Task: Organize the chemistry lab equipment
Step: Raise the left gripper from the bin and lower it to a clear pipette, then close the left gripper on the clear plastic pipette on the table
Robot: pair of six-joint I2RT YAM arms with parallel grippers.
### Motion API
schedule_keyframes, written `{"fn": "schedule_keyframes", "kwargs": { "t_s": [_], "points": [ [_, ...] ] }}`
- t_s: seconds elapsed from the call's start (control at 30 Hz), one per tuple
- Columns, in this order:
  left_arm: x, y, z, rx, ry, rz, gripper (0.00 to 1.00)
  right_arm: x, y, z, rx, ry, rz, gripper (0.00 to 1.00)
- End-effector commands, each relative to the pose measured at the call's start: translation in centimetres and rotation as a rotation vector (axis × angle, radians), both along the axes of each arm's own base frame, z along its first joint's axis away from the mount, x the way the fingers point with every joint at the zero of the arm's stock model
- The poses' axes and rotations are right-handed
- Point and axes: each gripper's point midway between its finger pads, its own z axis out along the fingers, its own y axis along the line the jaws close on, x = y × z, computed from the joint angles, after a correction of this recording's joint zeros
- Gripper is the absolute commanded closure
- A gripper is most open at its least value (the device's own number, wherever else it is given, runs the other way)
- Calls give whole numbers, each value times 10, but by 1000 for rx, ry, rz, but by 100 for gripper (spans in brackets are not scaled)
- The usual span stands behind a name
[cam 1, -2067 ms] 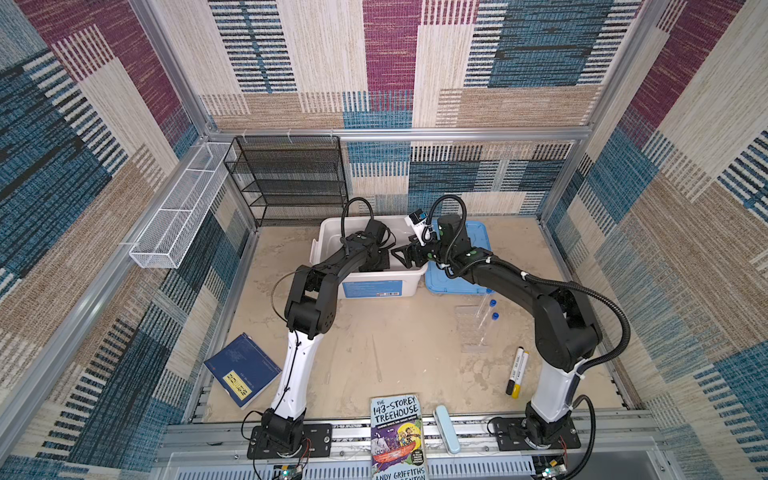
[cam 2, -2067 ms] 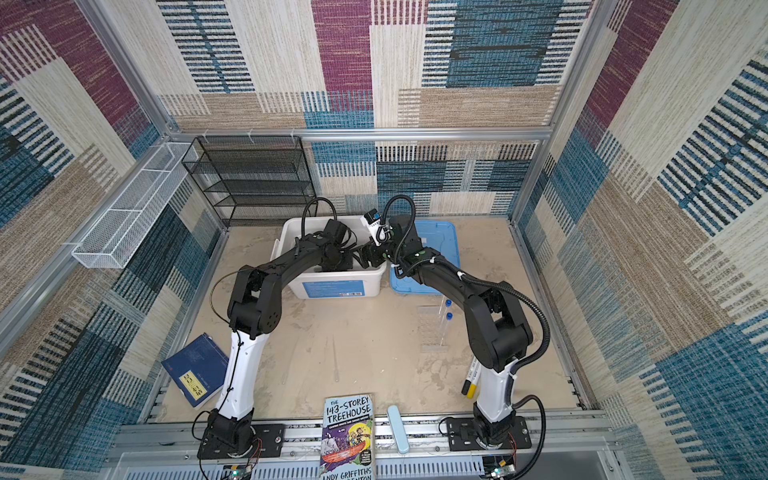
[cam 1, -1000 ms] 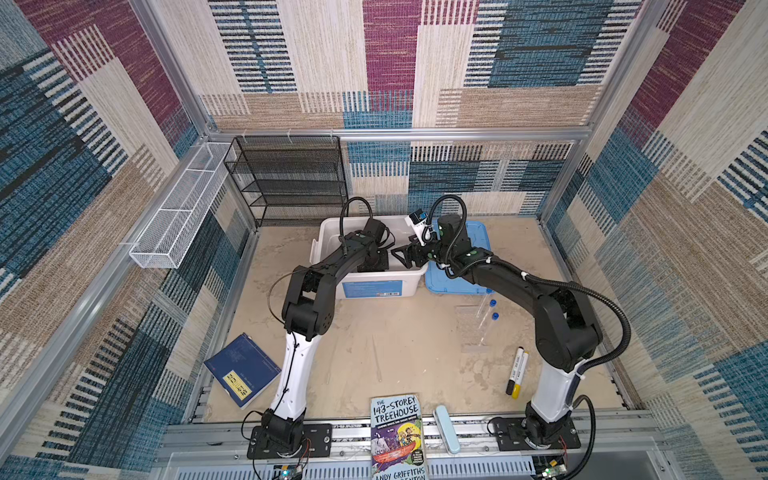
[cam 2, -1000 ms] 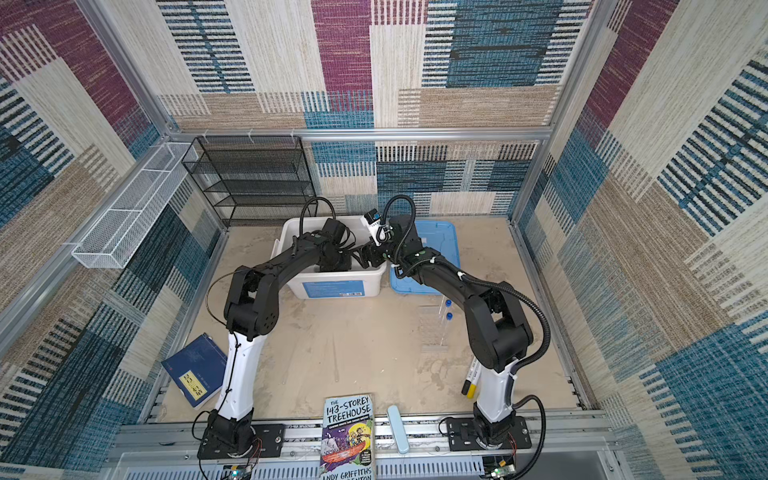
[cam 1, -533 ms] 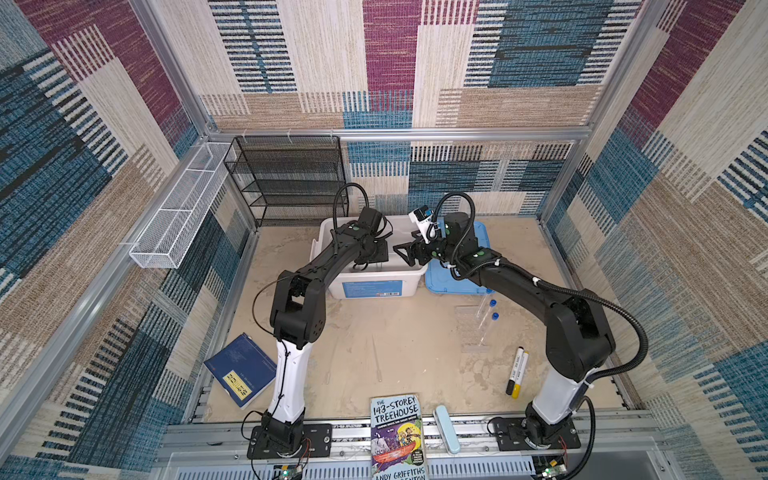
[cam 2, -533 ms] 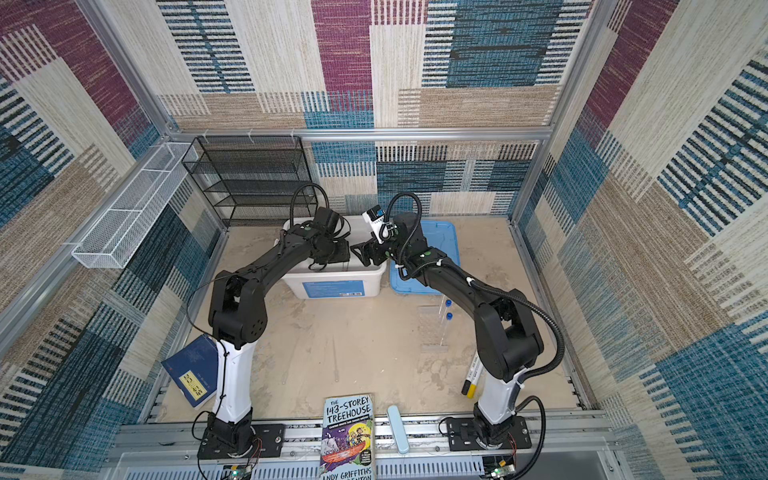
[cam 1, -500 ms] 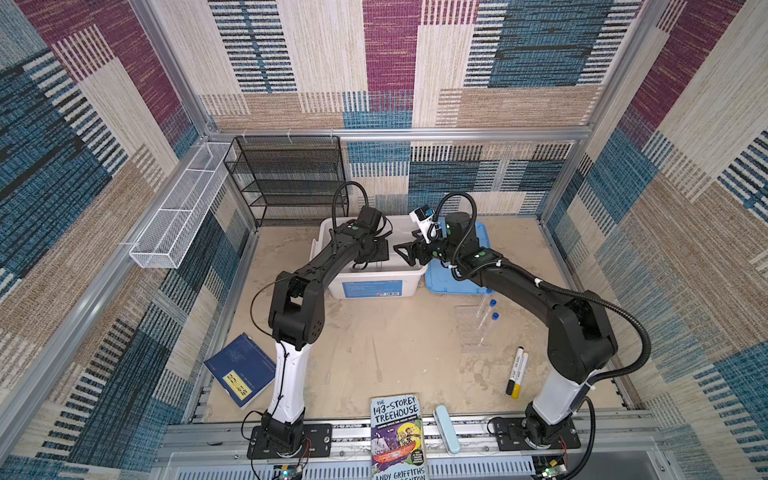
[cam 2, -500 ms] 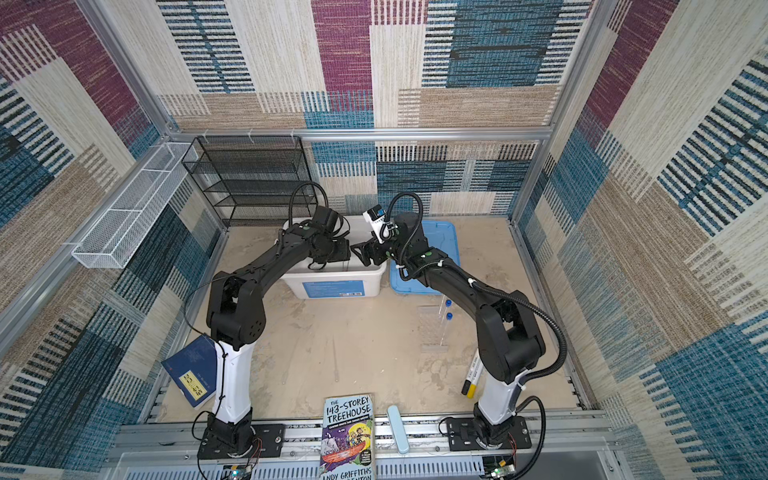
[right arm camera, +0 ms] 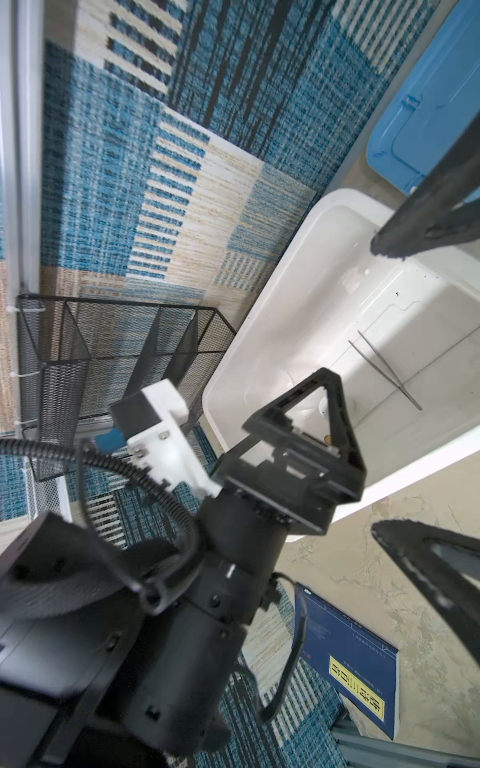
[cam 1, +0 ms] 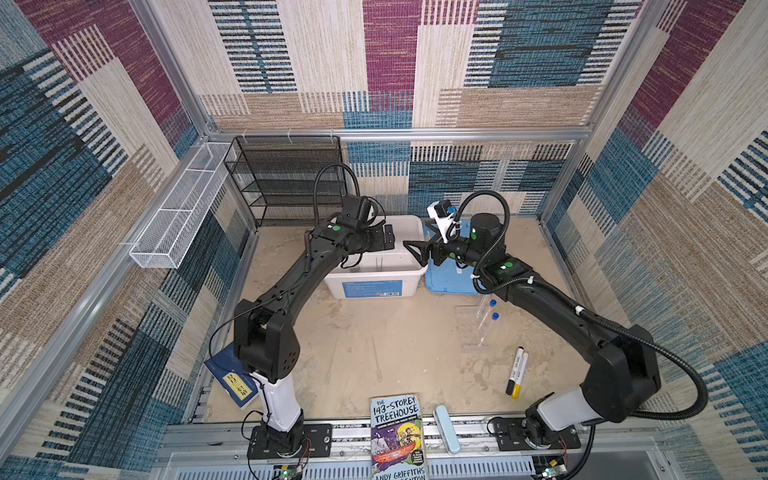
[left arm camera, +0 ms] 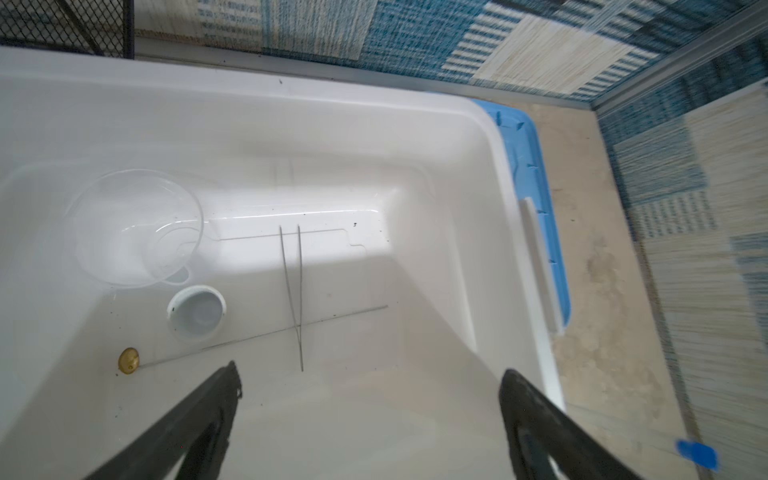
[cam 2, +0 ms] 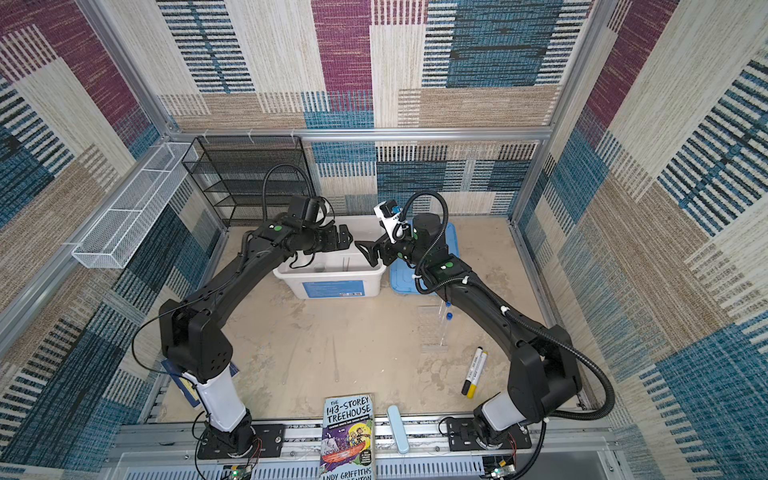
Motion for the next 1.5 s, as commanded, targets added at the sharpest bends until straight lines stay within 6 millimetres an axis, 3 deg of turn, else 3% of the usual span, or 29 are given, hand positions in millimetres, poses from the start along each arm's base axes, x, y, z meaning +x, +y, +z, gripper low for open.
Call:
{"fn": "schedule_keyframes", "kwargs": {
  "t_s": [0.0,0.13,0.3,0.5,0.7,0.9,1.0,1.23,1.47],
  "points": [
    [-19,-10,31,-126,-60,-50,1,-4,-19,16,21,-77,-89,1],
    [-49,-1,49,-194,-178,-76,1,-37,-24,14,-37,-146,-11,1],
    [-80,30,39,-170,-208,-1,1,-72,-20,9,-30,-70,110,1],
    [-120,41,-3,-290,-19,100,1,-94,-12,-17,-66,36,152,1],
    [-167,55,-70,-149,164,200,3,-108,8,-58,-170,109,156,0],
    [-206,46,-123,-33,323,216,6,-115,19,-90,-223,169,143,2],
    [-223,39,-144,-27,395,229,15,-118,20,-95,-219,185,143,3],
    [-242,30,-174,29,475,229,38,-124,25,-109,-227,252,142,4],
    [-254,16,-196,77,549,198,42,-122,28,-127,-262,301,125,5]
  ]
}}
